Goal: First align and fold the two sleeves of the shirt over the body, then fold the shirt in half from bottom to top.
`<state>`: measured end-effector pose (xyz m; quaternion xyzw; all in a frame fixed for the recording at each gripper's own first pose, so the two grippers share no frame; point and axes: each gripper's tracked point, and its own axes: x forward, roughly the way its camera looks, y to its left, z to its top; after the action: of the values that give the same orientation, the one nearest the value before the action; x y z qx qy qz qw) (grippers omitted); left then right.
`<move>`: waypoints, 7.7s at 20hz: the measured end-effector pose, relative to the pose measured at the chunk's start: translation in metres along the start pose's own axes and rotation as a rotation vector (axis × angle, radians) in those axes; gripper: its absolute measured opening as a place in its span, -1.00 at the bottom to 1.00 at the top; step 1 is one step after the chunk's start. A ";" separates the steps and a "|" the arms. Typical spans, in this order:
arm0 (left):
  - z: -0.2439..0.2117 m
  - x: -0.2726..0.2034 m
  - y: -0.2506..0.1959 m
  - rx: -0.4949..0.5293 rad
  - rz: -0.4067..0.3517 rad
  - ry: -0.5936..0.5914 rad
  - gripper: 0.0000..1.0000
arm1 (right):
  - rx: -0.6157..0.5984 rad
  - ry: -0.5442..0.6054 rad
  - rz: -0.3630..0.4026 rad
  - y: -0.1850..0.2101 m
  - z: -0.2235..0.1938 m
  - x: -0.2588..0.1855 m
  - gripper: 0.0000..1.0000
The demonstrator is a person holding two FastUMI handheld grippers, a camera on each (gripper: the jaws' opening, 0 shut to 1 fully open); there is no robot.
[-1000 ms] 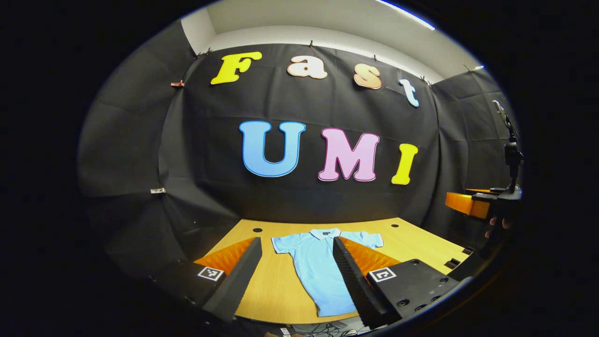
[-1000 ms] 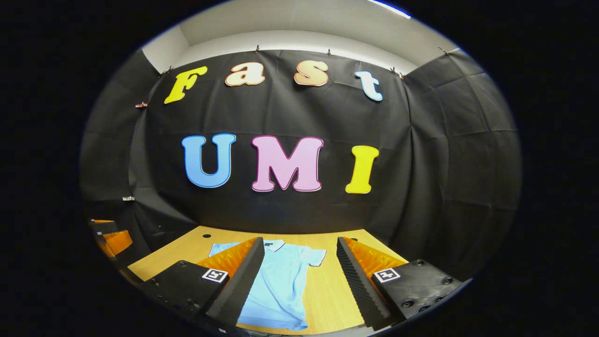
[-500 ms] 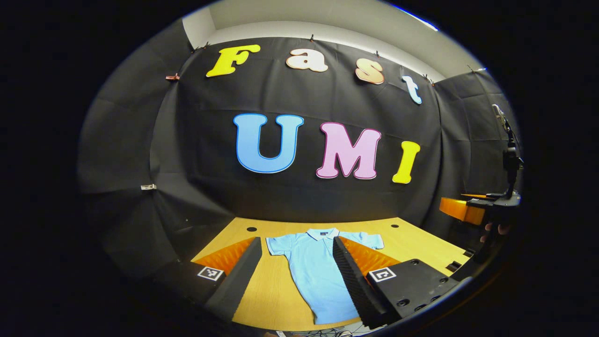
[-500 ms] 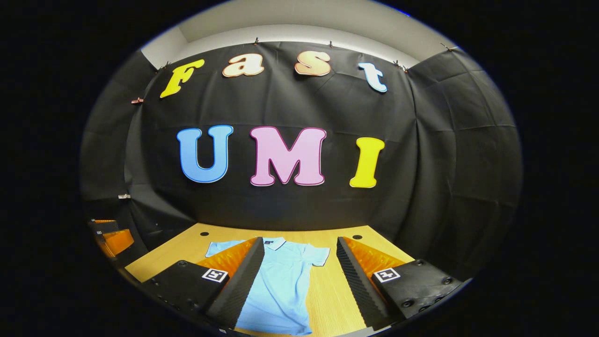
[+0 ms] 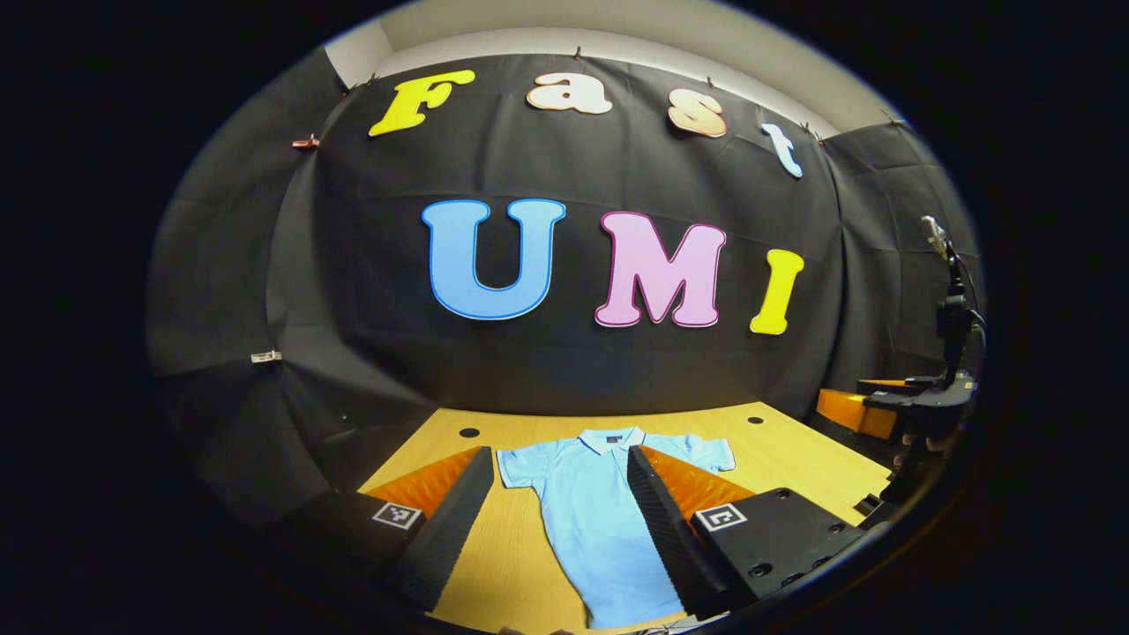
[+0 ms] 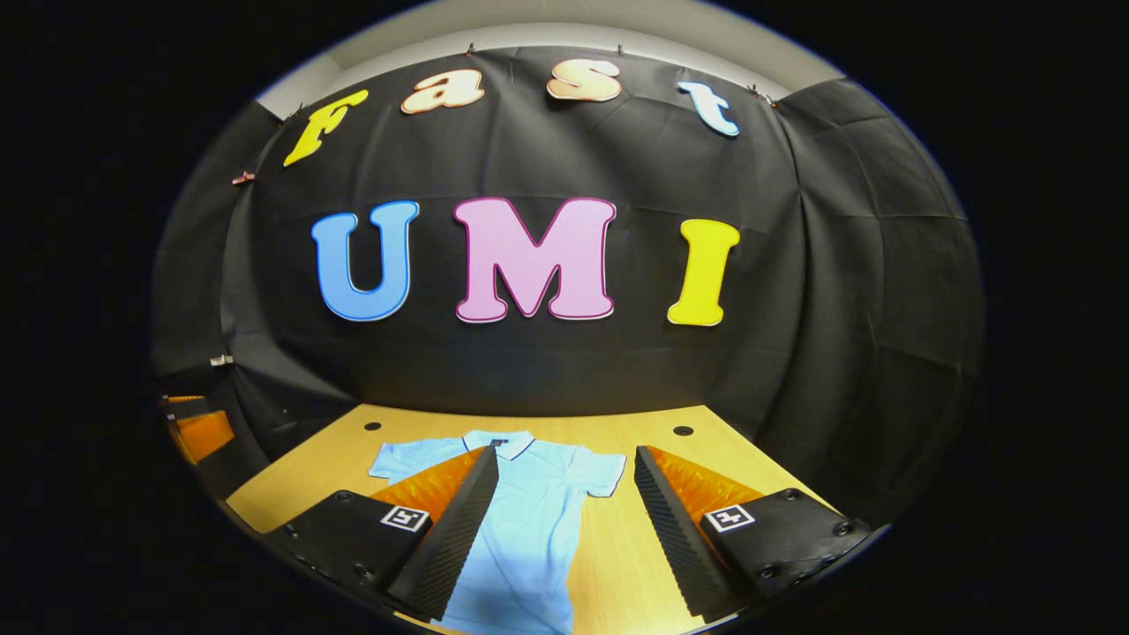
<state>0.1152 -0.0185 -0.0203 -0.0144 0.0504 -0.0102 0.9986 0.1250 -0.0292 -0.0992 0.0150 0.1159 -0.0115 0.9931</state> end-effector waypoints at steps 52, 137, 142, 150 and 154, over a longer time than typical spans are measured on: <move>-0.128 0.107 0.002 -0.076 0.343 0.333 0.94 | -0.027 0.604 0.050 -0.094 -0.251 0.386 -0.87; -0.161 0.403 -0.132 -0.243 -0.201 0.481 0.01 | 0.064 0.479 0.215 -0.095 -0.178 0.154 1.00; -0.137 0.352 -0.119 -0.170 -0.175 0.425 0.94 | 0.061 0.494 0.223 -0.083 -0.174 0.130 0.99; -0.106 0.217 -0.070 -0.052 -0.111 0.349 0.94 | 0.084 0.533 0.212 -0.065 -0.171 0.065 0.99; -0.119 0.142 -0.055 -0.010 -0.106 0.360 0.94 | 0.097 0.550 0.210 -0.050 -0.176 0.030 0.96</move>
<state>0.2438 -0.0802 -0.1511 -0.0201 0.2276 -0.0651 0.9714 0.1125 -0.0742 -0.2784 0.0771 0.3776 0.0901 0.9183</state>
